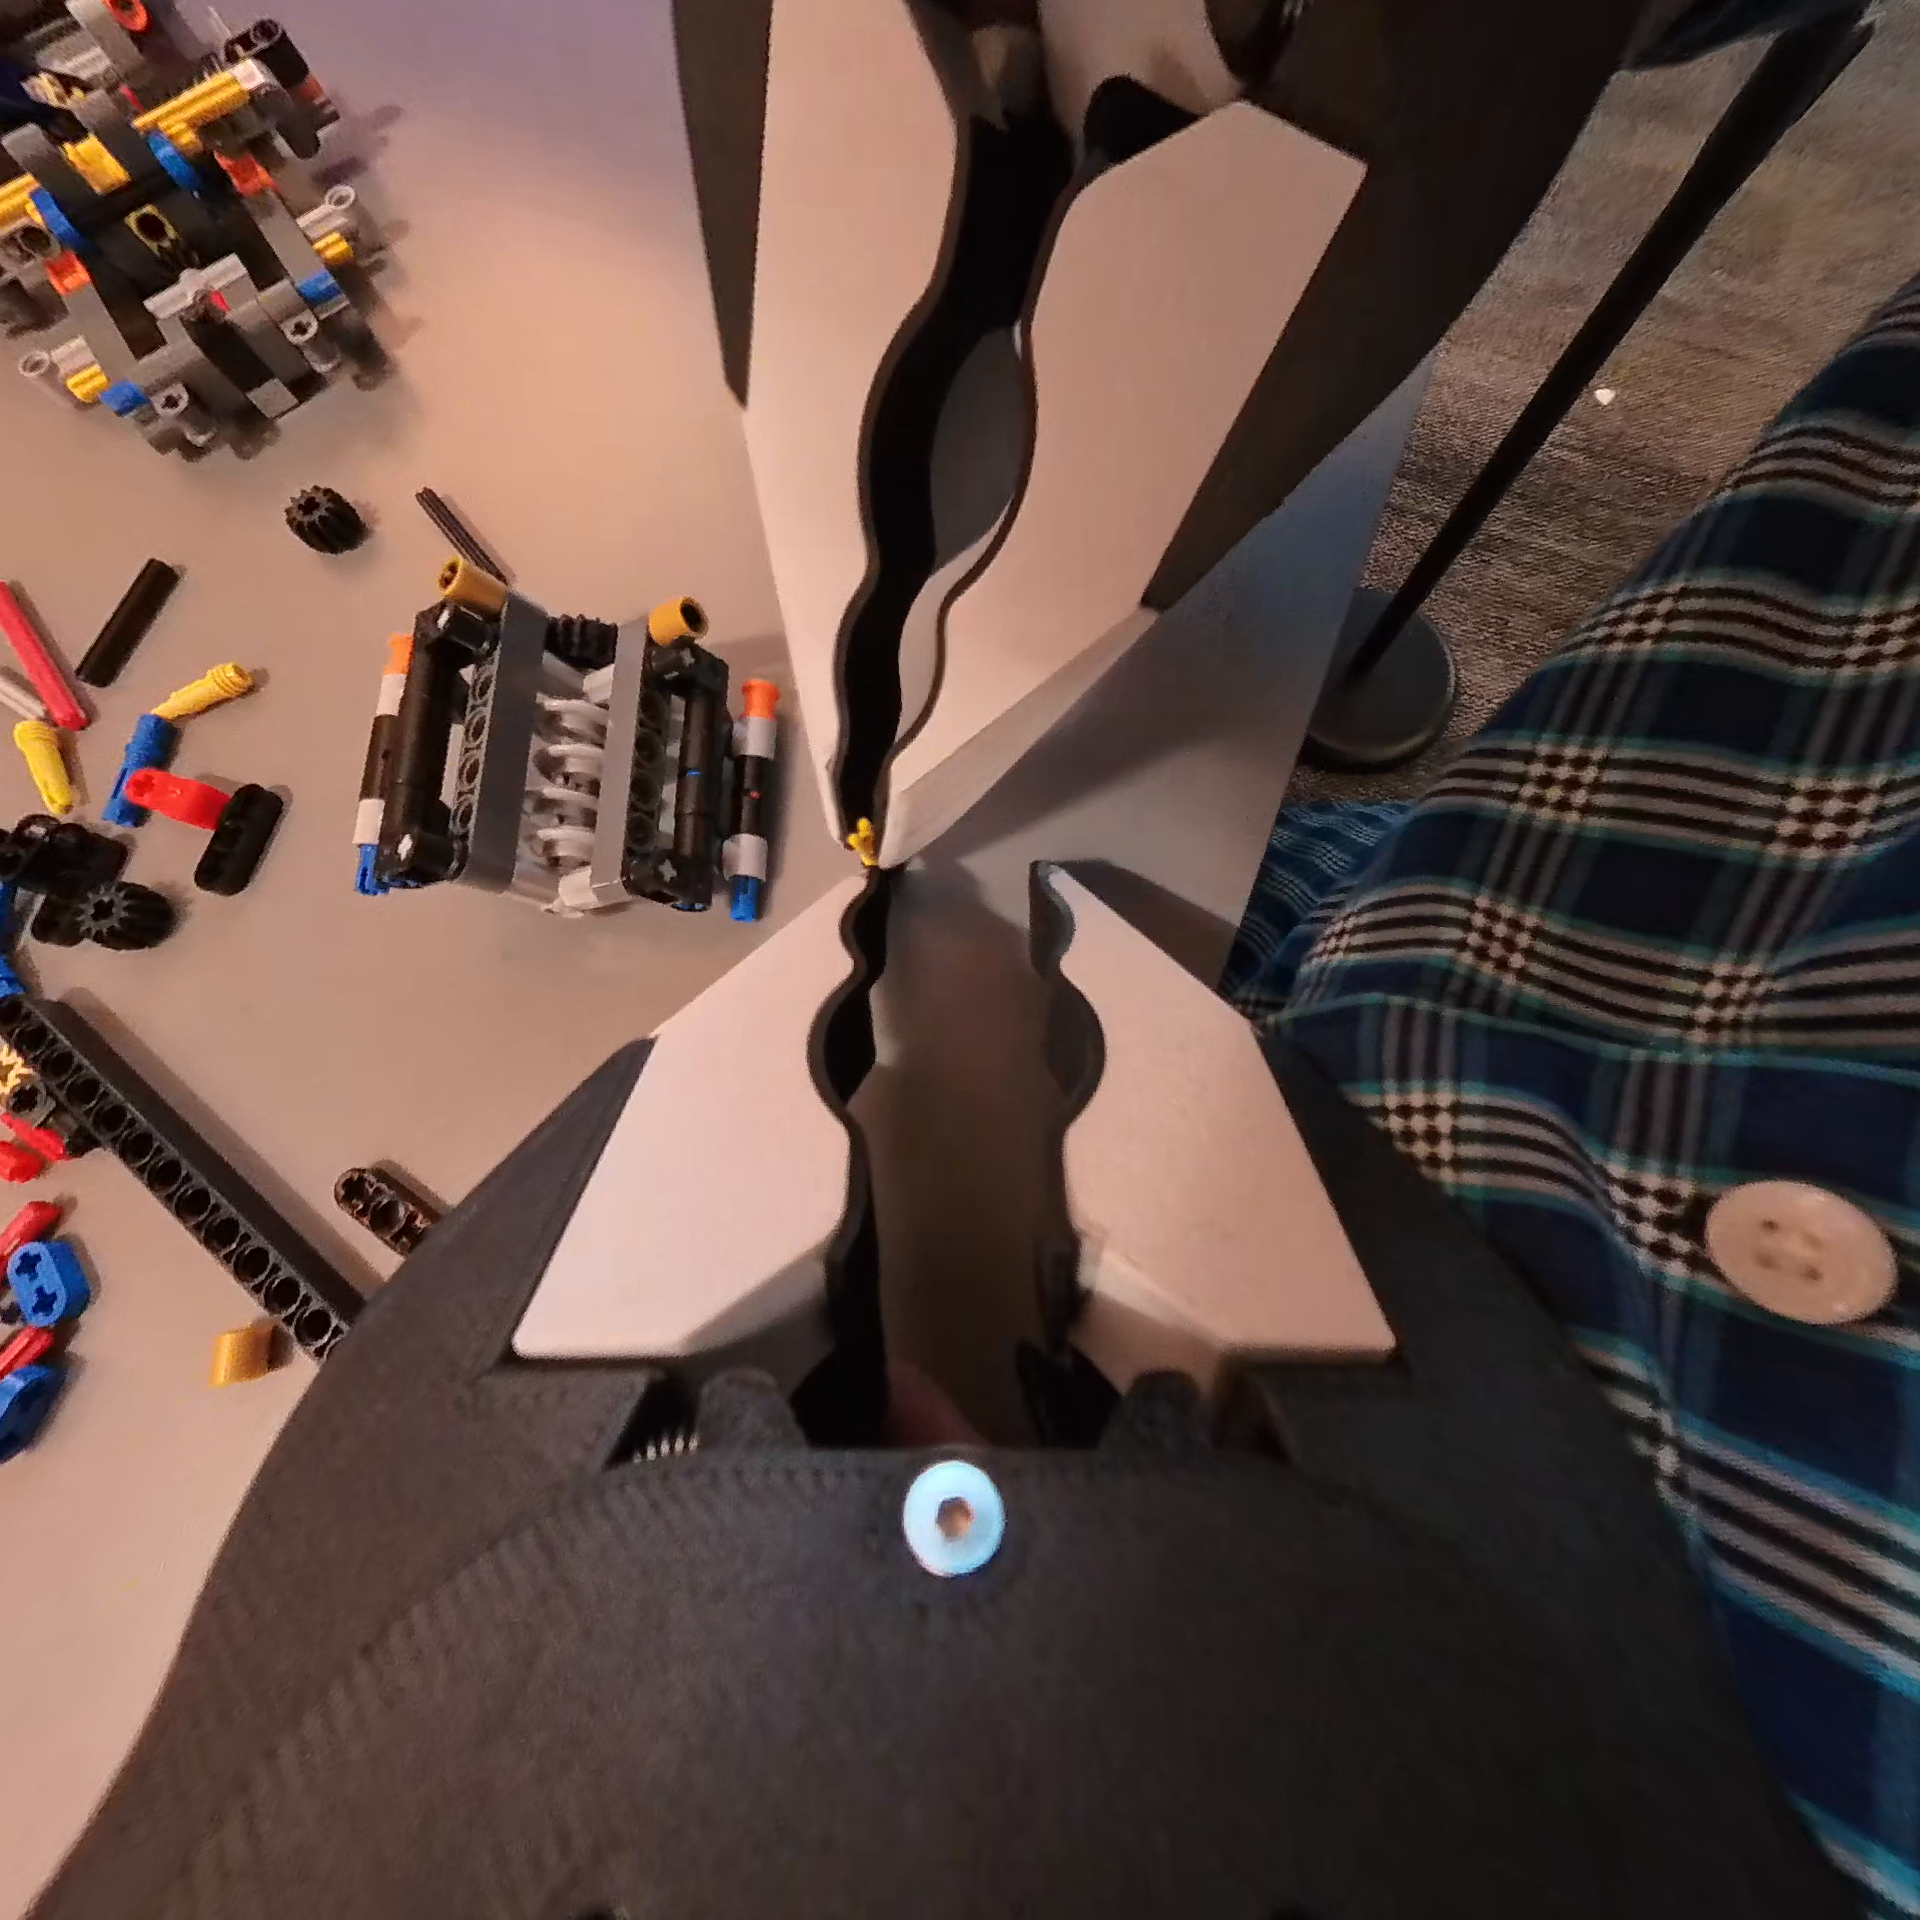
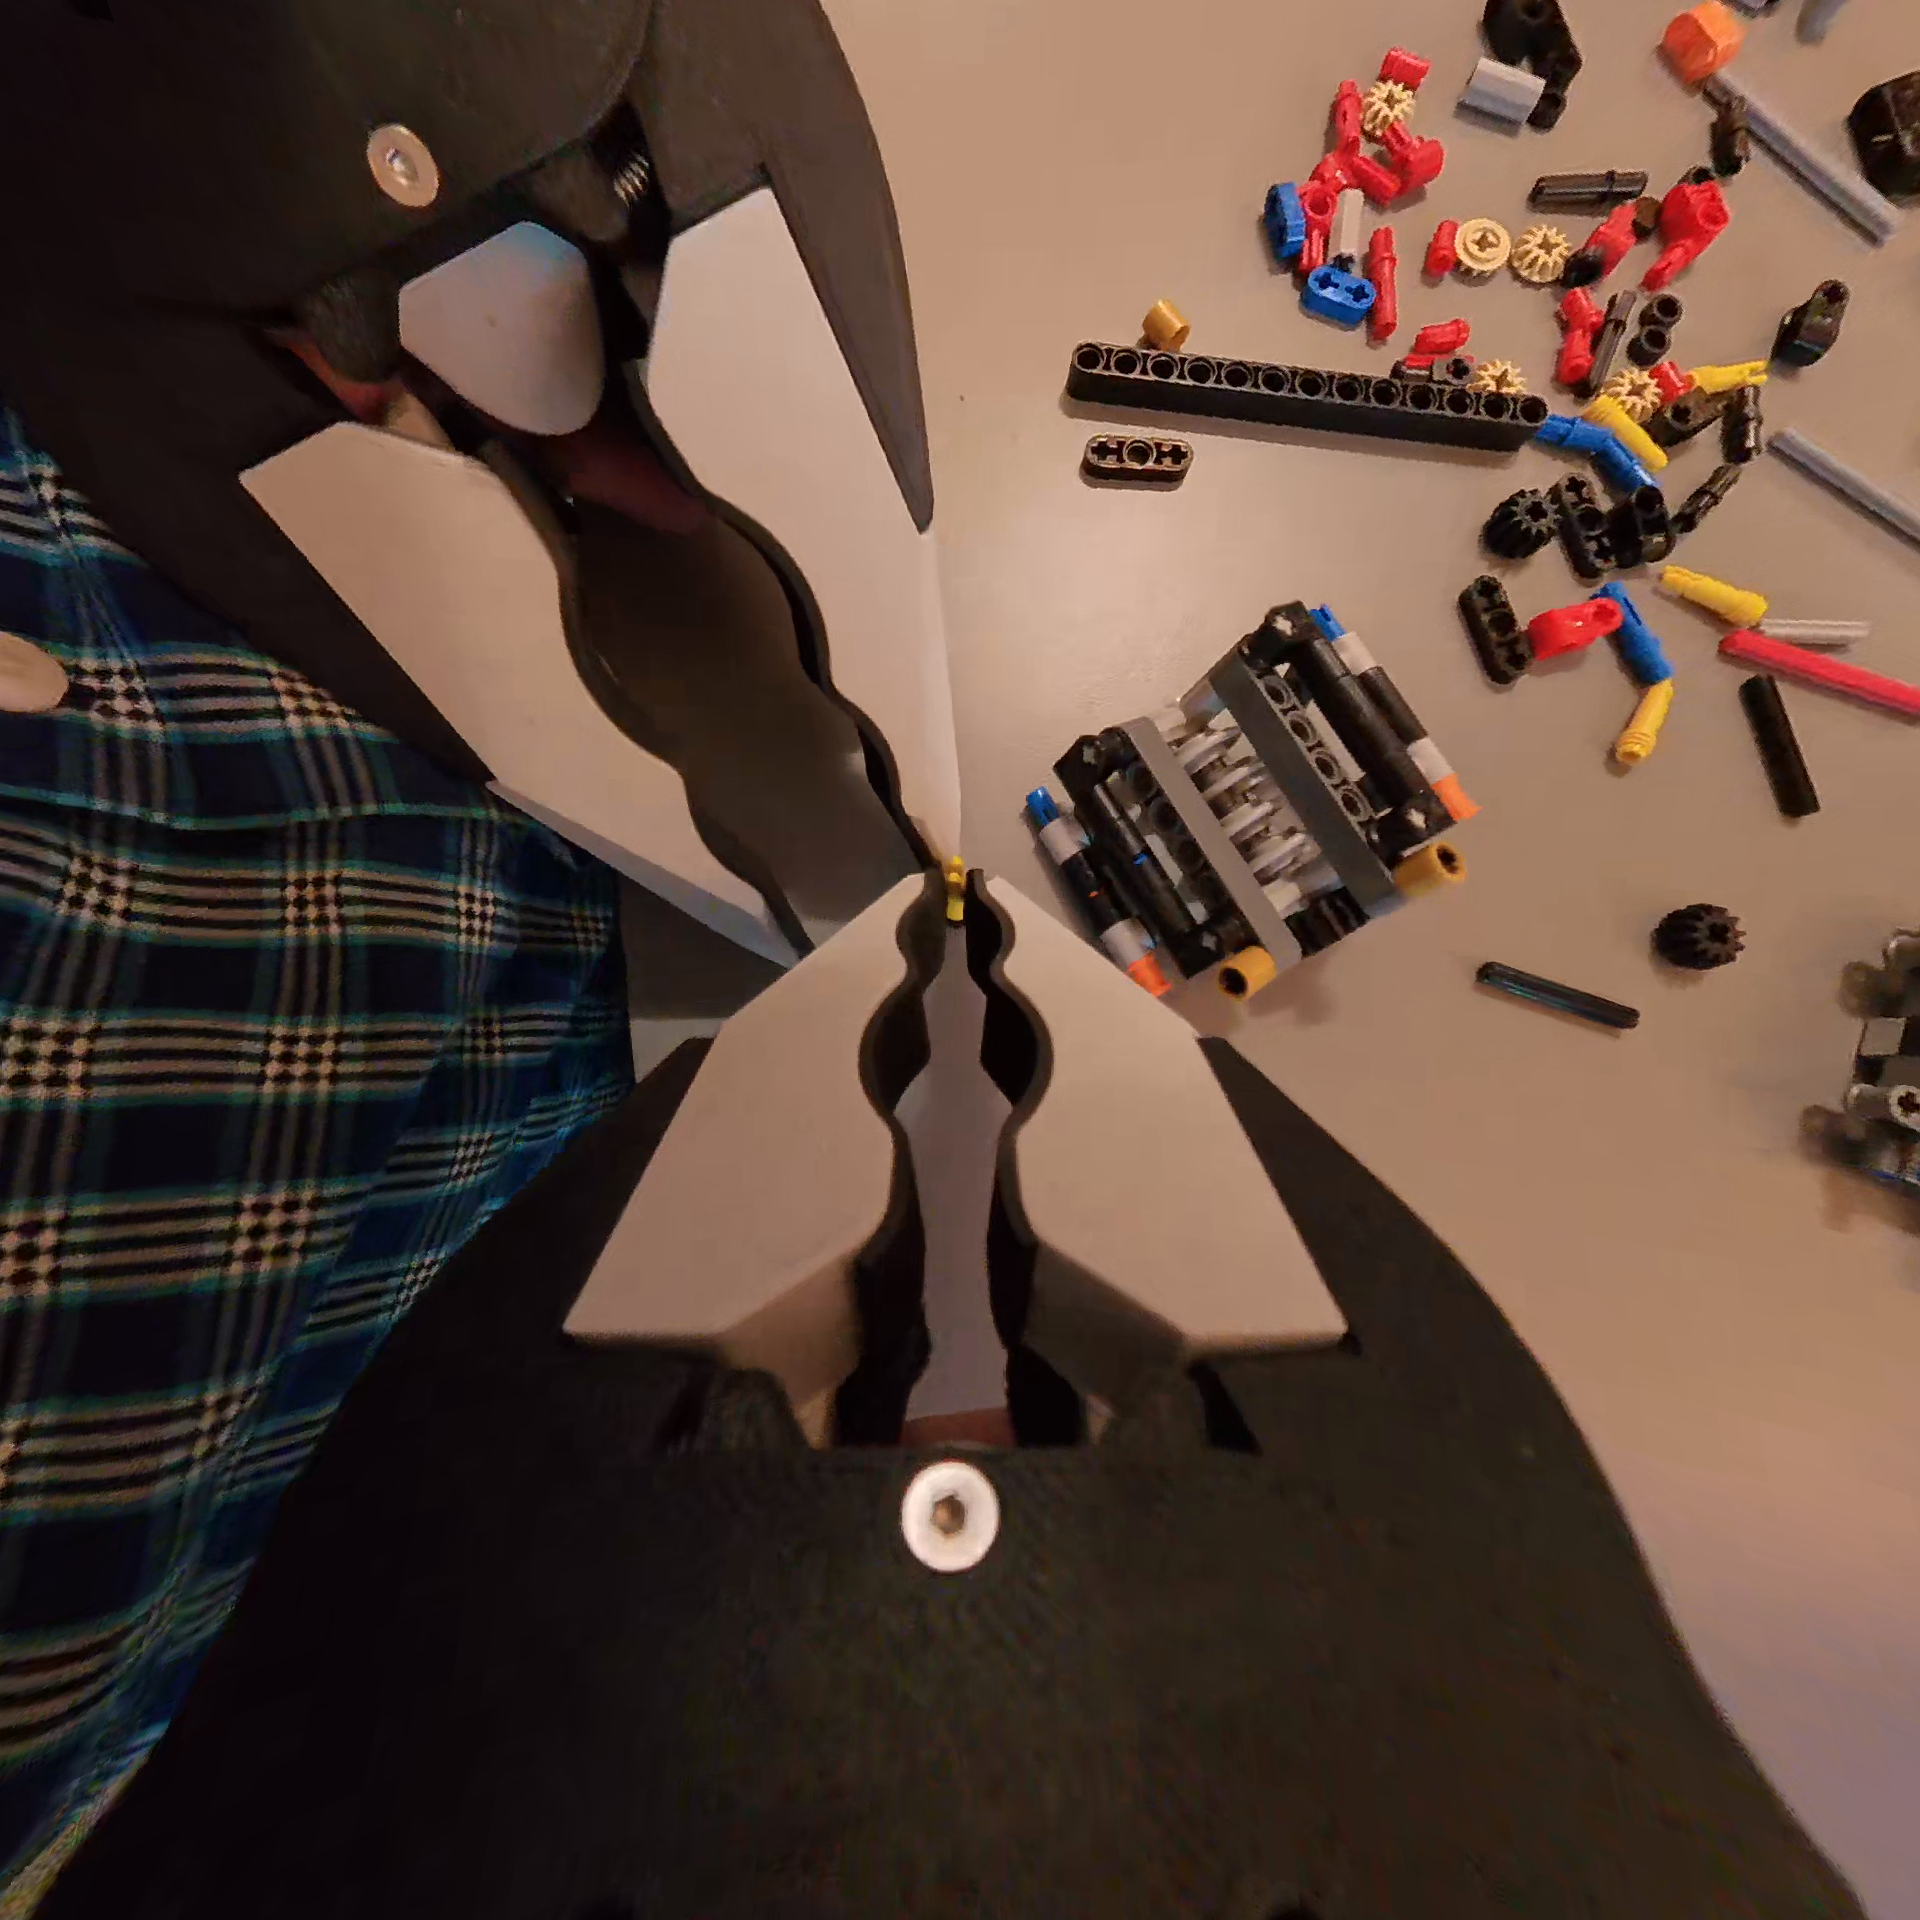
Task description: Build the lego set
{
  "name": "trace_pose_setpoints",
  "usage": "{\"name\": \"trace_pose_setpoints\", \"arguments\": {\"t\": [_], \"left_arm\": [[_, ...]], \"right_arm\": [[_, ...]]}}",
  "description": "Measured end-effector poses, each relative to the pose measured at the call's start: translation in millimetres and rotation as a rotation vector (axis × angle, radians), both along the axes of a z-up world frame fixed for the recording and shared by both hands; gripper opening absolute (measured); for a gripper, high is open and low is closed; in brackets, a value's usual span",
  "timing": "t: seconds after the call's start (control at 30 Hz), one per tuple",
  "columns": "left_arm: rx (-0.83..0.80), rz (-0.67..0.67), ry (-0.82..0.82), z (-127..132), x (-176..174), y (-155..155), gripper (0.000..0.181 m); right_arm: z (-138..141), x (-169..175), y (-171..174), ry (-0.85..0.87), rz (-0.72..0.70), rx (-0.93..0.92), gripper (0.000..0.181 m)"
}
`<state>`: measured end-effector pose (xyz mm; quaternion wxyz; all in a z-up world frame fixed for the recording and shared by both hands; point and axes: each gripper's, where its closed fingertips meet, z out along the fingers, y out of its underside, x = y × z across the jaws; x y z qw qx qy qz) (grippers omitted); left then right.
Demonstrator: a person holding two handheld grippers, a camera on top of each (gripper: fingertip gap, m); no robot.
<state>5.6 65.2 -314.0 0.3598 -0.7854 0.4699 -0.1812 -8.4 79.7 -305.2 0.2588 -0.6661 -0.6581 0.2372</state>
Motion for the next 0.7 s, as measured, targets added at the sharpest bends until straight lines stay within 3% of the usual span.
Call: {"name": "trace_pose_setpoints", "arguments": {"t": [0.03,0.7], "left_arm": [[0.000,-0.001,0.000,0.0,0.3,0.0,0.025],[0.116,0.044,0.098,0.3,7.4,10.2,0.007]], "right_arm": [[-0.1,0.4,-0.1,0.009,0.004,0.000,0.001],[-0.3,10.6,-1.9,0.168,-0.021,-0.007,0.001]]}}
